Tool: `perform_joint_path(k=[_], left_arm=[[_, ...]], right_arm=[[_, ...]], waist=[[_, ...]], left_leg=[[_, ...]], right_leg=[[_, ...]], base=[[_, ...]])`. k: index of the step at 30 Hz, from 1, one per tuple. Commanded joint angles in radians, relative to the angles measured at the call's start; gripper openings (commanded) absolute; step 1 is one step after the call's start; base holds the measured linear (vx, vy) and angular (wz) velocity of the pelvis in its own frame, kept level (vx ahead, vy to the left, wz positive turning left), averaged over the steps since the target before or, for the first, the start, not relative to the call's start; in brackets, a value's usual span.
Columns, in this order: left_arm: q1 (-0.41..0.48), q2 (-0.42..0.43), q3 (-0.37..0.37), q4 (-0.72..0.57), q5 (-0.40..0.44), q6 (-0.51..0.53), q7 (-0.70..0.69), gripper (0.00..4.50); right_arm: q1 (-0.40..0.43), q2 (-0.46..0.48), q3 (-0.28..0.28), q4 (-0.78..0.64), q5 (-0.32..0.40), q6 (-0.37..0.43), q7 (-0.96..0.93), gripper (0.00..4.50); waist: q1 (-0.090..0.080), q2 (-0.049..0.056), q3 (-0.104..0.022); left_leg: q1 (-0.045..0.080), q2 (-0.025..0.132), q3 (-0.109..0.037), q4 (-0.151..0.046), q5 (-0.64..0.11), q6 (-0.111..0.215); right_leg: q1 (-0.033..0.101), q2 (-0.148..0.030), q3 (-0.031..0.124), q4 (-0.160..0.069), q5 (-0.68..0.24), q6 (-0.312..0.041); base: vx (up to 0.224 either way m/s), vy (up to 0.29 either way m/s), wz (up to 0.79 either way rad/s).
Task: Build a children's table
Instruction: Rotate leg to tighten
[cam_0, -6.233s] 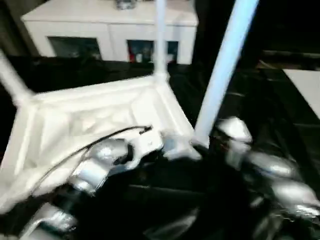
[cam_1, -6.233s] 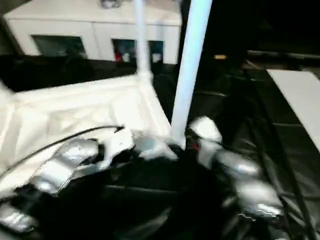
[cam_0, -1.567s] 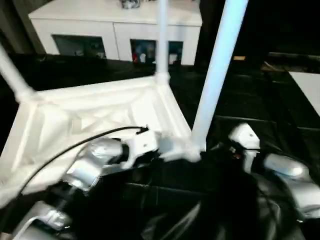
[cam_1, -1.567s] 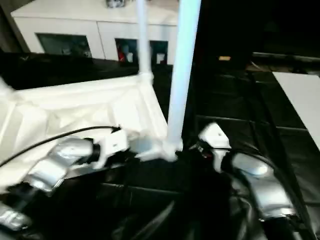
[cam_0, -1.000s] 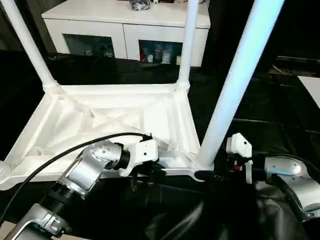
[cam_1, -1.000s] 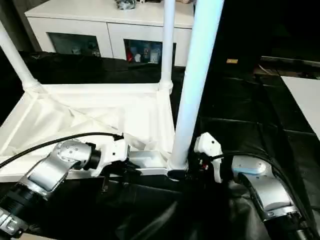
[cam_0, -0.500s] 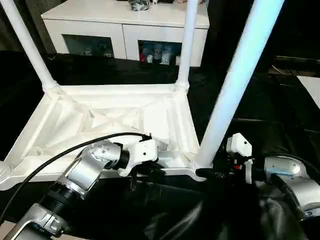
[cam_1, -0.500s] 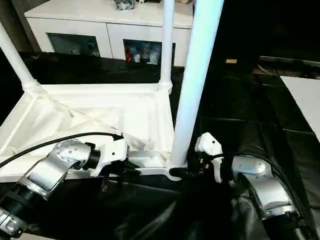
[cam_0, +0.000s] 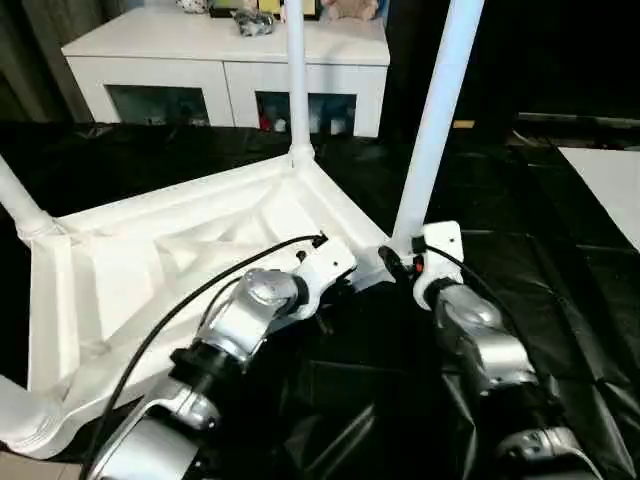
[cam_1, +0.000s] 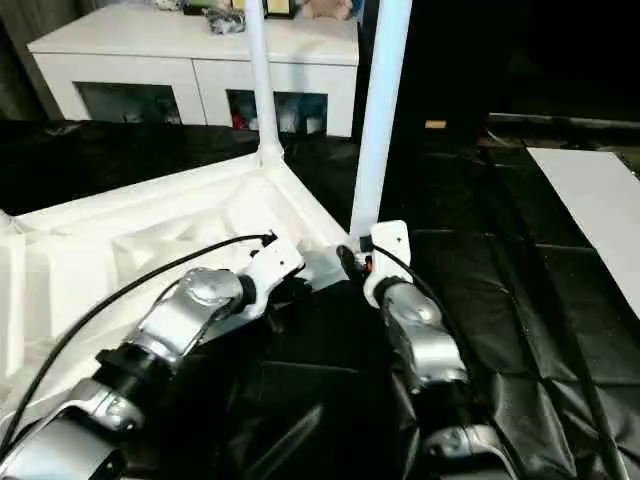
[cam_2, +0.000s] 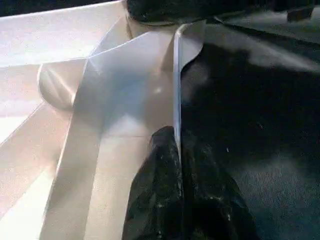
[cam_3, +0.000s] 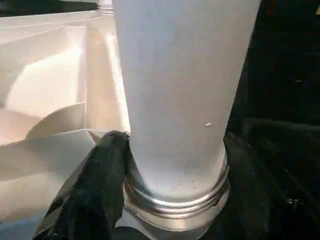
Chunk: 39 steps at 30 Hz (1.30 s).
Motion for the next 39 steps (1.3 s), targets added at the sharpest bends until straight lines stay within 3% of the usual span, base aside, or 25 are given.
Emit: perform_joint_path(k=[1, 3, 5, 6, 9, 10, 11, 12, 14, 15, 17, 19, 22, 25, 31, 32, 34, 36, 39], left_arm=[[-0.016, -0.018, 0.005, 0.052, 0.023, -0.024, 0.068, 0.00], [-0.017, -0.008, 0.006, 0.049, 0.036, -0.037, 0.051, 0.00], [-0.008, 0.014, -0.006, 0.031, 0.042, -0.053, 0.018, 0.00], [0.003, 0.032, -0.014, 0.011, 0.041, -0.059, -0.006, 0.00], [0.020, 0.065, -0.032, -0.022, 0.041, -0.074, -0.048, 0.00], [0.035, 0.109, -0.052, -0.051, 0.053, -0.085, -0.087, 0.00], [0.038, 0.121, -0.058, -0.058, 0.055, -0.097, -0.103, 0.00], [0.052, 0.166, -0.078, -0.084, 0.057, -0.159, -0.173, 0.00], [0.067, 0.197, -0.084, -0.120, 0.042, -0.170, -0.236, 0.00], [0.088, 0.234, -0.100, -0.165, 0.009, -0.228, -0.341, 0.00], [0.098, 0.258, -0.109, -0.196, -0.006, -0.229, -0.392, 0.00], [0.108, 0.291, -0.118, -0.242, -0.026, -0.174, -0.448, 0.00], [0.114, 0.313, -0.127, -0.274, -0.048, -0.179, -0.496, 0.00], [0.126, 0.325, -0.120, -0.328, -0.104, -0.170, -0.560, 0.00], [0.122, 0.329, -0.110, -0.328, -0.095, -0.167, -0.564, 0.00], [0.121, 0.330, -0.108, -0.326, -0.094, -0.168, -0.562, 0.00], [0.122, 0.333, -0.107, -0.327, -0.096, -0.167, -0.561, 0.00], [0.123, 0.337, -0.105, -0.330, -0.098, -0.164, -0.561, 0.00], [0.127, 0.342, -0.102, -0.328, -0.094, -0.166, -0.561, 0.00]], right_arm=[[-0.001, 0.031, 0.048, 0.041, -0.042, 0.006, -0.003, 2.62], [0.009, 0.035, 0.034, -0.001, -0.012, -0.038, 0.045, 3.18], [0.027, 0.012, 0.027, -0.054, -0.003, -0.064, 0.073, 3.32], [0.039, -0.008, 0.019, -0.086, 0.004, -0.059, 0.087, 3.42], [0.054, -0.053, 0.014, -0.128, 0.012, -0.045, 0.125, 3.66], [0.077, -0.132, 0.028, -0.178, 0.029, -0.001, 0.230, 3.74], [0.085, -0.154, 0.034, -0.193, 0.035, 0.006, 0.265, 3.74], [0.120, -0.237, 0.058, -0.253, 0.060, 0.022, 0.408, 3.74], [0.162, -0.316, 0.084, -0.318, 0.093, 0.018, 0.550, 3.74], [0.205, -0.388, 0.104, -0.373, 0.112, -0.014, 0.665, 3.74], [0.228, -0.425, 0.105, -0.402, 0.125, -0.015, 0.723, 3.74], [0.256, -0.473, 0.105, -0.437, 0.154, 0.000, 0.803, 3.74], [0.263, -0.493, 0.107, -0.449, 0.169, 0.001, 0.838, 3.74], [0.260, -0.505, 0.117, -0.473, 0.203, 0.027, 0.876, 3.74], [0.245, -0.492, 0.157, -0.438, 0.155, 0.017, 0.904, 3.74], [0.245, -0.497, 0.165, -0.433, 0.148, 0.014, 0.911, 3.47], [0.248, -0.504, 0.172, -0.430, 0.145, 0.012, 0.922, 3.47], [0.251, -0.508, 0.171, -0.431, 0.148, 0.011, 0.925, 3.15], [0.256, -0.520, 0.169, -0.437, 0.152, 0.014, 0.937, 3.04]], waist=[[-0.004, -0.015, -0.045], [-0.002, -0.014, -0.045], [0.004, -0.015, -0.046], [0.004, -0.017, -0.047], [0.005, -0.016, -0.049], [0.007, -0.016, -0.050], [0.011, -0.015, -0.050], [0.013, -0.011, -0.050], [0.017, -0.013, -0.051], [0.023, -0.009, -0.053], [0.023, -0.007, -0.056], [0.029, -0.008, -0.060], [0.039, -0.004, -0.057], [0.042, -0.009, -0.056], [0.053, -0.011, -0.049], [0.052, -0.011, -0.049], [0.051, -0.012, -0.049], [0.051, -0.016, -0.050], [0.052, -0.015, -0.052]], left_leg=[[0.008, 0.049, -0.042, -0.089, -0.331, 0.011], [0.007, 0.051, -0.040, -0.091, -0.325, 0.018], [0.008, 0.052, -0.038, -0.091, -0.316, 0.026], [0.008, 0.053, -0.036, -0.091, -0.310, 0.029], [-0.011, 0.055, -0.036, -0.093, -0.248, 0.048], [-0.010, 0.056, -0.036, -0.091, -0.252, 0.054], [-0.004, 0.060, -0.033, -0.089, -0.248, 0.060], [0.000, 0.058, -0.032, -0.087, -0.248, 0.065], [-0.004, 0.061, -0.029, -0.086, -0.235, 0.080], [-0.004, 0.065, -0.030, -0.085, -0.217, 0.091], [-0.009, 0.065, -0.029, -0.083, -0.172, 0.106], [-0.006, 0.068, -0.026, -0.076, -0.110, 0.124], [0.003, 0.070, -0.022, -0.078, -0.109, 0.126], [0.004, 0.071, -0.022, -0.080, -0.122, 0.117], [0.008, 0.069, -0.020, -0.085, -0.181, 0.068], [0.006, 0.068, -0.021, -0.085, -0.189, 0.061], [0.005, 0.068, -0.023, -0.086, -0.193, 0.054], [0.003, 0.067, -0.023, -0.086, -0.183, 0.055], [0.001, 0.067, -0.023, -0.083, -0.157, 0.067]], right_leg=[[0.024, -0.059, 0.031, -0.104, -0.565, -0.094], [0.023, -0.061, 0.034, -0.103, -0.535, -0.105], [0.021, -0.060, 0.038, -0.100, -0.505, -0.115], [0.022, -0.060, 0.040, -0.099, -0.491, -0.122], [0.035, -0.061, 0.041, -0.082, -0.389, -0.155], [0.037, -0.061, 0.039, -0.084, -0.406, -0.153], [0.032, -0.061, 0.044, -0.084, -0.391, -0.155], [0.031, -0.061, 0.044, -0.085, -0.383, -0.162], [0.038, -0.060, 0.047, -0.079, -0.341, -0.170], [0.038, -0.062, 0.048, -0.075, -0.297, -0.184], [0.042, -0.061, 0.047, -0.061, -0.215, -0.219], [0.043, -0.059, 0.047, -0.047, -0.116, -0.262], [0.039, -0.058, 0.048, -0.045, -0.093, -0.288], [0.041, -0.059, 0.047, -0.044, -0.109, -0.289], [0.036, -0.061, 0.051, -0.058, -0.239, -0.247], [0.037, -0.061, 0.051, -0.060, -0.261, -0.236], [0.037, -0.061, 0.051, -0.062, -0.281, -0.225], [0.039, -0.061, 0.051, -0.060, -0.272, -0.220], [0.040, -0.061, 0.051, -0.056, -0.238, -0.225]], base=[[0.000, 0.000, 0.00], [0.000, 0.000, 0.00], [0.000, 0.000, 0.00], [0.000, 0.000, 0.00], [0.000, 0.000, 0.00], [0.000, 0.000, 0.00], [0.000, 0.000, 0.00], [0.000, 0.000, 0.00], [0.029, -0.007, 0.03], [0.058, -0.015, 0.05], [0.063, -0.010, 0.00], [0.030, -0.004, -0.01], [0.000, 0.000, 0.00], [0.000, 0.000, 0.00], [0.000, 0.000, 0.00], [0.000, 0.000, 0.00], [0.000, 0.000, 0.00], [0.000, 0.000, 0.00], [0.000, 0.000, 0.00]])
